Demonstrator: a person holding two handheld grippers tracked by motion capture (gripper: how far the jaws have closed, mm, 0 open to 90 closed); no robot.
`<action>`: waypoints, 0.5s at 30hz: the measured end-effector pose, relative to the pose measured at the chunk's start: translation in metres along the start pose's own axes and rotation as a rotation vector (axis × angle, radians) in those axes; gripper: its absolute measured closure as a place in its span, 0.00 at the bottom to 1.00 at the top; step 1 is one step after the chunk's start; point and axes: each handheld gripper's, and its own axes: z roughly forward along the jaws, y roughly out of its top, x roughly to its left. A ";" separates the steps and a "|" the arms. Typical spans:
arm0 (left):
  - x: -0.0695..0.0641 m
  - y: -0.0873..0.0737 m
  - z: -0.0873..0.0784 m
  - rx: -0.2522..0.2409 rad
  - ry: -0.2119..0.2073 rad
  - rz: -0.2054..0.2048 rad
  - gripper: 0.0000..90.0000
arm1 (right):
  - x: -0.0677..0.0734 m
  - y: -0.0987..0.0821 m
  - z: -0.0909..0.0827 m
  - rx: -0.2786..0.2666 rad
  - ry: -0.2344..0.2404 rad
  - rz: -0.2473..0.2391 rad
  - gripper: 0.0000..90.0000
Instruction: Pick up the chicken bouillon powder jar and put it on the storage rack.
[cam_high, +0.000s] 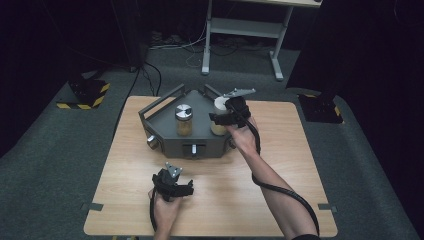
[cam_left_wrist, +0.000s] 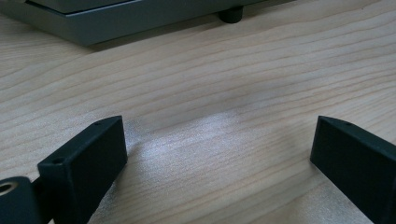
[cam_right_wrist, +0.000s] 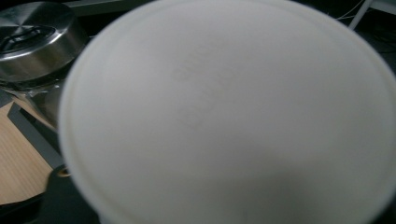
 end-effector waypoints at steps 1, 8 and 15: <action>0.000 0.000 0.000 0.000 0.000 0.000 0.04 | 0.001 -0.002 0.000 -0.006 -0.008 -0.005 0.20; 0.000 0.000 0.000 0.000 0.000 0.000 0.04 | 0.003 -0.007 -0.009 -0.041 -0.022 -0.008 0.09; 0.000 0.000 0.000 -0.002 0.000 -0.001 0.04 | -0.003 -0.015 -0.027 -0.082 -0.008 -0.024 0.06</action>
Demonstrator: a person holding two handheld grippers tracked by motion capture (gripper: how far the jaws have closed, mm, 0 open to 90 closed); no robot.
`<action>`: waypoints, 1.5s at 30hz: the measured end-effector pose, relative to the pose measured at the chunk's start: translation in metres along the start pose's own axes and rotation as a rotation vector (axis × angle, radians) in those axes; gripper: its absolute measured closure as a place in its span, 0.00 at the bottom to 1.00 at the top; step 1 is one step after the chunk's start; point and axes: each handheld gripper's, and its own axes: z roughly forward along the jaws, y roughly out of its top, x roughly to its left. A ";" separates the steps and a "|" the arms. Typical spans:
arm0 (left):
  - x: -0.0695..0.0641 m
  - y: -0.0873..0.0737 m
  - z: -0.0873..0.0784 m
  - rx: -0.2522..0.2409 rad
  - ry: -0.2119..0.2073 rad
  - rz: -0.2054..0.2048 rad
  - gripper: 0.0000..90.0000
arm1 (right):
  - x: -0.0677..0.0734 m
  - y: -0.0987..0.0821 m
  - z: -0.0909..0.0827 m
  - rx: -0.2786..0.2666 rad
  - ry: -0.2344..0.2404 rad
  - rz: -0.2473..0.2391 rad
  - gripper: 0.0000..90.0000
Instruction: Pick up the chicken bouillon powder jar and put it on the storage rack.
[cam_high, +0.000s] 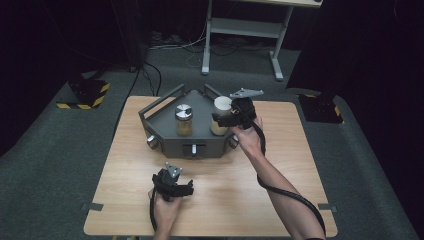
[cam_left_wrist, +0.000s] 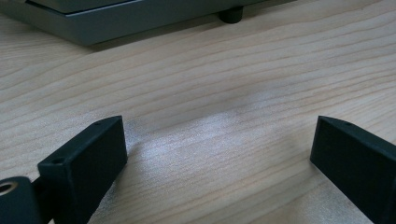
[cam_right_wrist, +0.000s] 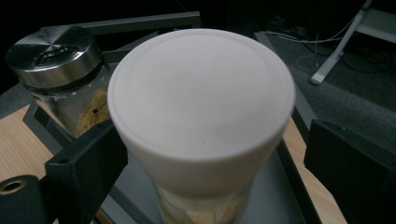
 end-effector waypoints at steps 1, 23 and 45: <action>0.000 0.000 0.000 0.000 0.000 0.000 0.04 | -0.001 -0.001 -0.002 -0.004 0.000 -0.001 0.06; -0.003 0.002 0.001 0.010 0.010 0.016 0.04 | -0.028 -0.081 -0.068 -0.092 0.026 0.041 0.06; -0.004 0.002 0.001 0.012 0.014 0.019 0.04 | -0.007 -0.187 -0.083 0.010 0.023 0.071 0.04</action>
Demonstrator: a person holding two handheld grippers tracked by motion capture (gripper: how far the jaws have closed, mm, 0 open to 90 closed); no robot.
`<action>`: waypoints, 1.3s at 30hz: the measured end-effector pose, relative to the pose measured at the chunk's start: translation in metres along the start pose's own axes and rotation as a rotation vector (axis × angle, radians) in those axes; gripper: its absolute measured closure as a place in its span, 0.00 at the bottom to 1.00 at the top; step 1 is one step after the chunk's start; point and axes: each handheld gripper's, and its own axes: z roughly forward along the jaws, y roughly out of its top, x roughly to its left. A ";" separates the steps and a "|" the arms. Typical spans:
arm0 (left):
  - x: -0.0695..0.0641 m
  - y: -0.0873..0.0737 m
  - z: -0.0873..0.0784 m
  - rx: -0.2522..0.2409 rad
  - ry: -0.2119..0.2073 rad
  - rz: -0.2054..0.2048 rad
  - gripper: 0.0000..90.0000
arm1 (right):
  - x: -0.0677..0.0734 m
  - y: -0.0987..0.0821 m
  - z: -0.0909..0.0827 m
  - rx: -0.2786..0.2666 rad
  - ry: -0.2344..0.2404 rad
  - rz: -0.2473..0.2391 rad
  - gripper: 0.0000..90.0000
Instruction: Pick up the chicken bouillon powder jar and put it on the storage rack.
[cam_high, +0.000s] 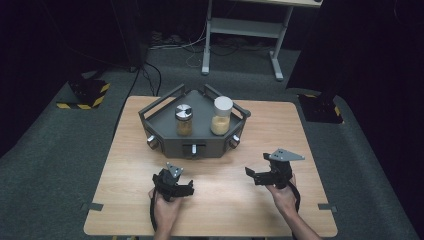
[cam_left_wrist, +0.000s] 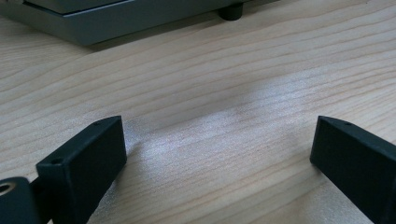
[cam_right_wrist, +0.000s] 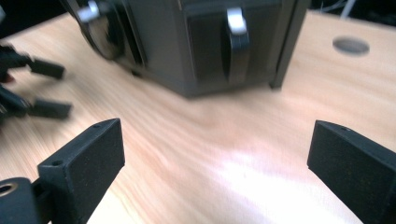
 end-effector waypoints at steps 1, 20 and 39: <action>0.000 0.000 0.000 0.000 0.000 0.000 0.04 | 0.000 -0.005 0.001 0.009 -0.004 0.008 0.04; 0.000 0.000 0.000 -0.001 0.000 -0.001 0.04 | 0.000 -0.041 0.015 0.103 -0.090 0.059 0.02; 0.000 0.000 0.000 0.000 0.000 0.000 0.04 | 0.006 -0.040 0.029 0.182 -0.111 0.047 0.02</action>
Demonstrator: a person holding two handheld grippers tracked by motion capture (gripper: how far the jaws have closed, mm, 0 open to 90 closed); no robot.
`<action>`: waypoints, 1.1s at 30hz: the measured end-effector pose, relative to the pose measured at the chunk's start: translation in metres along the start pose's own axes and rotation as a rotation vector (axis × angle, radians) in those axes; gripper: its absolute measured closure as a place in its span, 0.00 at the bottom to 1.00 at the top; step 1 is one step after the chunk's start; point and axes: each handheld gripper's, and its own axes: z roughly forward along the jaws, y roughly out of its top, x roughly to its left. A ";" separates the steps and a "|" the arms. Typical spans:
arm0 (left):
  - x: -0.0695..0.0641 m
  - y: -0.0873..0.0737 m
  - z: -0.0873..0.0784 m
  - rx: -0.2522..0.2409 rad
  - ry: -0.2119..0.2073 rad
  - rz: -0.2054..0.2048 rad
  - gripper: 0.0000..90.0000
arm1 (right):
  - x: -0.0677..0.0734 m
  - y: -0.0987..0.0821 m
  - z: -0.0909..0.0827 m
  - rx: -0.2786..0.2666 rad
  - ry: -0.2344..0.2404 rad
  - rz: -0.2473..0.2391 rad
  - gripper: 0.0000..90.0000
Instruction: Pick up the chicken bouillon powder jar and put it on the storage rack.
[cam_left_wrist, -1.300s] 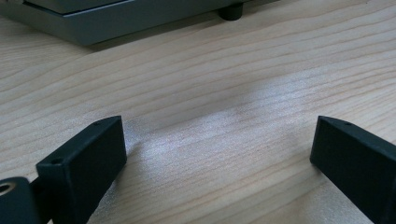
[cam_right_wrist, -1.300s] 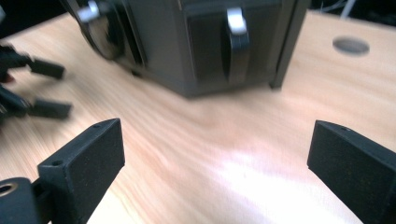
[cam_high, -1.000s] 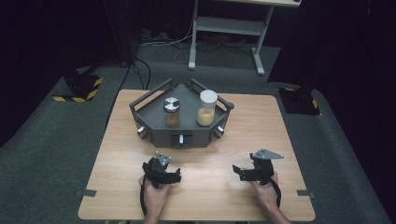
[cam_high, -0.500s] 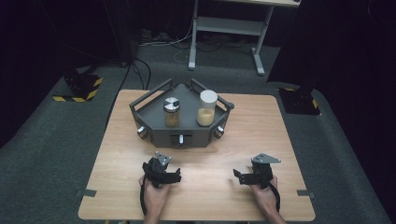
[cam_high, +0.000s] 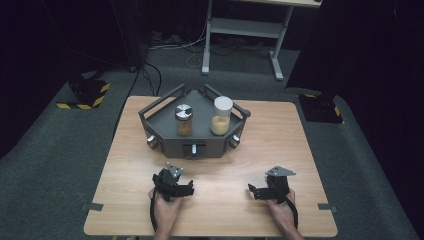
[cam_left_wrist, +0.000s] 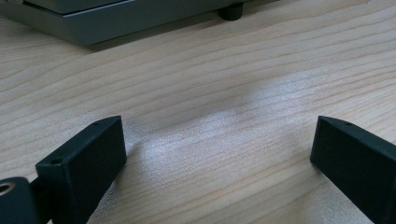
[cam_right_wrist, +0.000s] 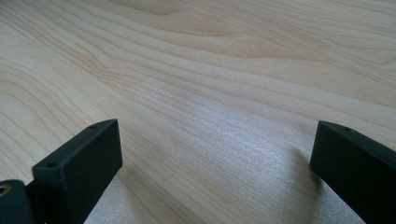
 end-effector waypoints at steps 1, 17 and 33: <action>0.000 0.000 0.000 0.000 0.000 0.000 0.04 | 0.001 0.001 0.000 0.003 -0.002 -0.002 0.02; 0.000 0.000 0.000 0.000 -0.002 0.001 0.04 | 0.007 0.007 0.005 0.032 -0.024 -0.040 0.01; 0.000 0.000 0.000 0.000 -0.003 0.002 0.04 | 0.007 0.007 0.005 0.033 -0.021 -0.039 0.00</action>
